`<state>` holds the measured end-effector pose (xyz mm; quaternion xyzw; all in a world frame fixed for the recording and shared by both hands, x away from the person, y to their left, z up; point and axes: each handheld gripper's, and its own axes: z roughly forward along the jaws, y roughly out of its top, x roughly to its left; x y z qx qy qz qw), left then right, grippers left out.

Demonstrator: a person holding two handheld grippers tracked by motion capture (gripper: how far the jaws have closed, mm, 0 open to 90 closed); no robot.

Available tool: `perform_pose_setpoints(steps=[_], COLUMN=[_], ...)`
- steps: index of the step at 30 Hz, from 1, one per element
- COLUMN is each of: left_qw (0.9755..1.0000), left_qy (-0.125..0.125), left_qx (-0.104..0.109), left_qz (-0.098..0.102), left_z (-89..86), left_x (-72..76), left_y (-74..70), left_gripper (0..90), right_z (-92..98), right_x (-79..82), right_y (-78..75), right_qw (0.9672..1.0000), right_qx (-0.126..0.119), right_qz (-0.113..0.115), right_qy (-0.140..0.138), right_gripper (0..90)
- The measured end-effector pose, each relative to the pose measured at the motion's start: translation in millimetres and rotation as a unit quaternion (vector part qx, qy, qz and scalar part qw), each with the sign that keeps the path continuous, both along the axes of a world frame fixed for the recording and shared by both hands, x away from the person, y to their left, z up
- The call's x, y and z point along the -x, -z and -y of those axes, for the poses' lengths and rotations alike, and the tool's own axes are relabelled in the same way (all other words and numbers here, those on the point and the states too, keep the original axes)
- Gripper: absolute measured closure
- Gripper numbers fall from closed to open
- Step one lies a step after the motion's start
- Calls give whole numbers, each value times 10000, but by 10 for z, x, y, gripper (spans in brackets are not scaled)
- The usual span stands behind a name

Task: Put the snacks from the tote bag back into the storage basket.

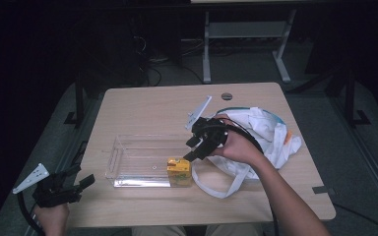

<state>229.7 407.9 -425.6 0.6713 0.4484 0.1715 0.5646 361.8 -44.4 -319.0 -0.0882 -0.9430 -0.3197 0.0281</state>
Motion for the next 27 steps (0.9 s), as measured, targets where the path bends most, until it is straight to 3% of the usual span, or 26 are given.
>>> perform_pose_setpoints(steps=[27], left_qw=[10000], left_qy=[-6], left_qx=[4], left_qz=[-2], left_z=[1], left_x=[3], left_y=[0], left_gripper=[130], right_z=[275], right_x=[-32], right_y=[-63], right_qw=[9996], right_qx=[-39], right_qz=[34], right_qy=[286], right_gripper=[448])
